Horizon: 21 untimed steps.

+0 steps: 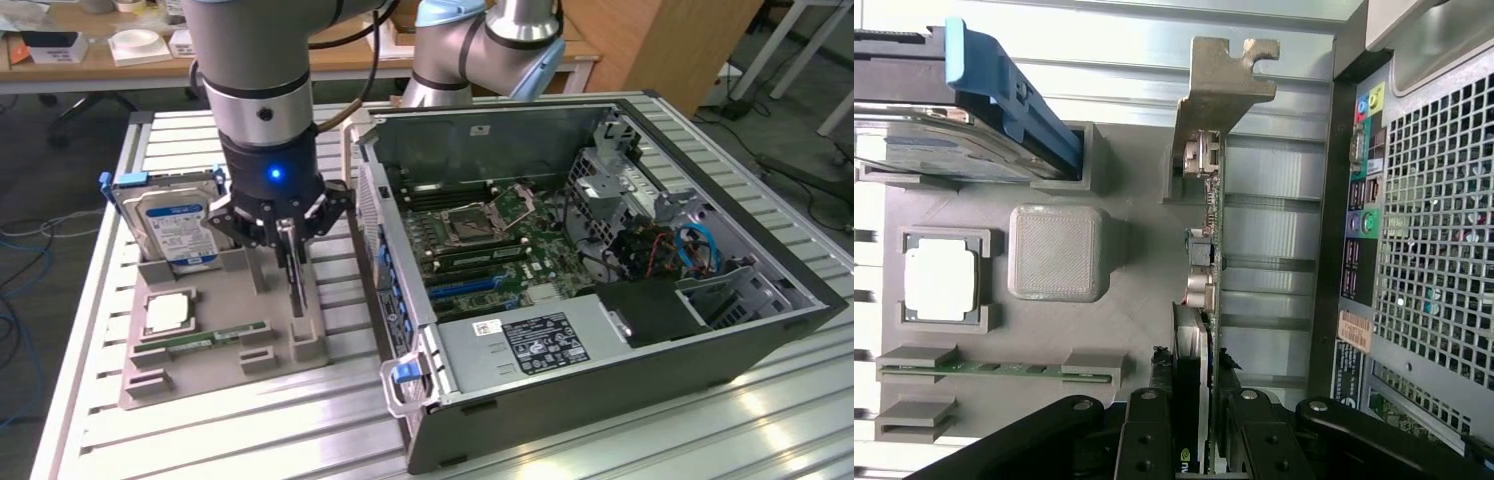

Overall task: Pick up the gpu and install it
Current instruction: 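Pick up the gpu and move the gpu toward the slot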

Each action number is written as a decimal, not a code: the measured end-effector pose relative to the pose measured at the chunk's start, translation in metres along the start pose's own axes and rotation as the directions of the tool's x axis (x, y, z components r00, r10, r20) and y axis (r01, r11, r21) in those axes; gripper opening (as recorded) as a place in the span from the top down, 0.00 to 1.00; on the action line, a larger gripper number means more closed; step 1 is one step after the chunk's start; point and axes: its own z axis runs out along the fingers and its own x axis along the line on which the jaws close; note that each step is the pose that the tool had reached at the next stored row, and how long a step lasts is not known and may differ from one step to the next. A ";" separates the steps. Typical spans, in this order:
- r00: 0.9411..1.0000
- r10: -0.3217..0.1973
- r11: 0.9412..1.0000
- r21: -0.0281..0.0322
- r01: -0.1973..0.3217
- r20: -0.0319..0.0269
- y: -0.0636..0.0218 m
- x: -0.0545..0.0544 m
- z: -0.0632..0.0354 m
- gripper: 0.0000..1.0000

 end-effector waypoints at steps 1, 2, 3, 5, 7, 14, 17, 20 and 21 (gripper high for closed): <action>1.000 0.000 1.000 0.000 0.000 0.000 0.0000 0.000 -0.0001 0.73; 1.000 0.000 1.000 0.000 0.000 0.000 0.0000 0.000 -0.0004 0.73; 1.000 0.000 1.000 0.000 0.000 0.000 0.0000 0.000 -0.0007 0.73; 1.000 0.000 1.000 0.000 0.000 0.000 0.0000 0.000 -0.0011 0.73; 1.000 0.000 1.000 0.000 0.000 0.000 -0.0001 0.000 -0.0013 0.73; 1.000 0.000 1.000 0.000 0.000 0.000 -0.0005 0.000 -0.0019 0.73; 1.000 0.000 1.000 0.000 0.000 0.000 -0.0006 0.000 -0.0039 0.73; 1.000 0.000 1.000 0.000 0.000 0.000 -0.0004 0.000 -0.0074 0.73; 1.000 0.000 1.000 0.000 0.000 0.000 -0.0003 0.000 -0.0090 0.73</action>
